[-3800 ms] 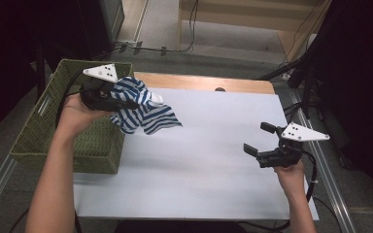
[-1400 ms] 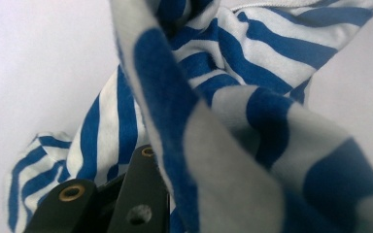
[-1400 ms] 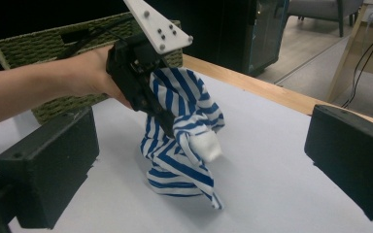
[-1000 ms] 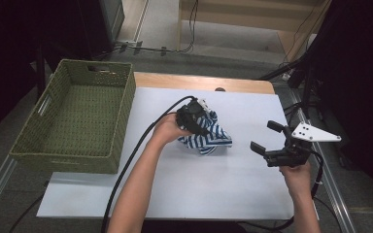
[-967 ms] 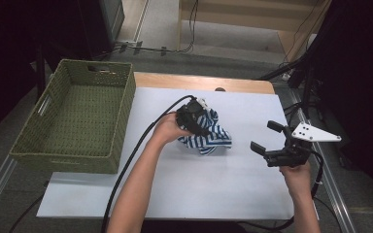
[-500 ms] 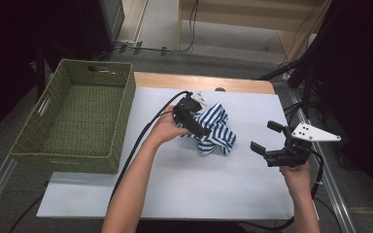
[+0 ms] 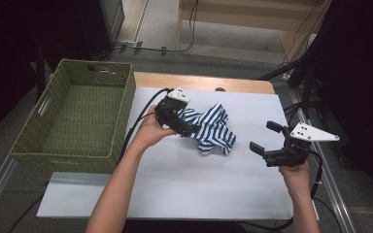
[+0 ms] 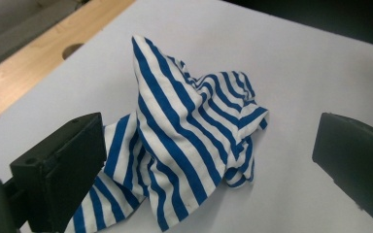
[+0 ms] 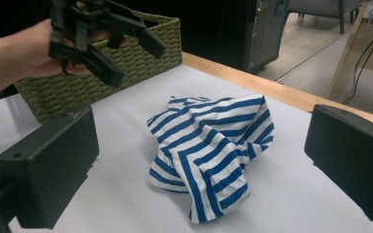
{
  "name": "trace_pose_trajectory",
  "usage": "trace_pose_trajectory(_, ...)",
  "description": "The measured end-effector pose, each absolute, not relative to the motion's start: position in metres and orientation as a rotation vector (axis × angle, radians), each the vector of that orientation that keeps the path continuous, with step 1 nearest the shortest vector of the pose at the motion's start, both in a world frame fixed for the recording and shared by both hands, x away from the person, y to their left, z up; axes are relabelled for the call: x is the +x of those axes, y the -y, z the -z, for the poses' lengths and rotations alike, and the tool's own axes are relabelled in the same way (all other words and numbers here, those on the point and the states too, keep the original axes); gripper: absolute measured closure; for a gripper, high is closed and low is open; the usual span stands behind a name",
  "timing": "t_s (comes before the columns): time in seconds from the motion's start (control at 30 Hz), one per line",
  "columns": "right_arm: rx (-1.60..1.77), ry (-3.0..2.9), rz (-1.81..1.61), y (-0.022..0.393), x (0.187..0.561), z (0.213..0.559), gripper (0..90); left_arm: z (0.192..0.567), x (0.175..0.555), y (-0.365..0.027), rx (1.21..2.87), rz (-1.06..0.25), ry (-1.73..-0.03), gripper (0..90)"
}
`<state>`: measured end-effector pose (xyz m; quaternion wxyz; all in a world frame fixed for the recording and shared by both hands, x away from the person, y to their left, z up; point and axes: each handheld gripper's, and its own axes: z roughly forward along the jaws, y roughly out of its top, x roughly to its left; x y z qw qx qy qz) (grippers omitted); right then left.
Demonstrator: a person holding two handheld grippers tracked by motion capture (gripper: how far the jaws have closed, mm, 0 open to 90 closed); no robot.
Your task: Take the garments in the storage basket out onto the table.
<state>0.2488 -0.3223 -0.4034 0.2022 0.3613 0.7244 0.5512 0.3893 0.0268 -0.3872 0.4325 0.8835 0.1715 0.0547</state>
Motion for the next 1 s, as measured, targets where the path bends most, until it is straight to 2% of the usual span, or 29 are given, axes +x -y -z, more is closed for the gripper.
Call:
trace_pose_trajectory(0.43,1.013,-2.019,-1.54,0.323,0.249,0.404,0.0,0.368,0.356,-0.094,2.067,-0.251,-0.483,0.0)
trace_pose_trajectory(1.0,1.024,-2.019,-1.559,0.325,0.249,0.407,0.0,0.367,0.335,-0.169,2.006,-0.292,-0.595,0.0)
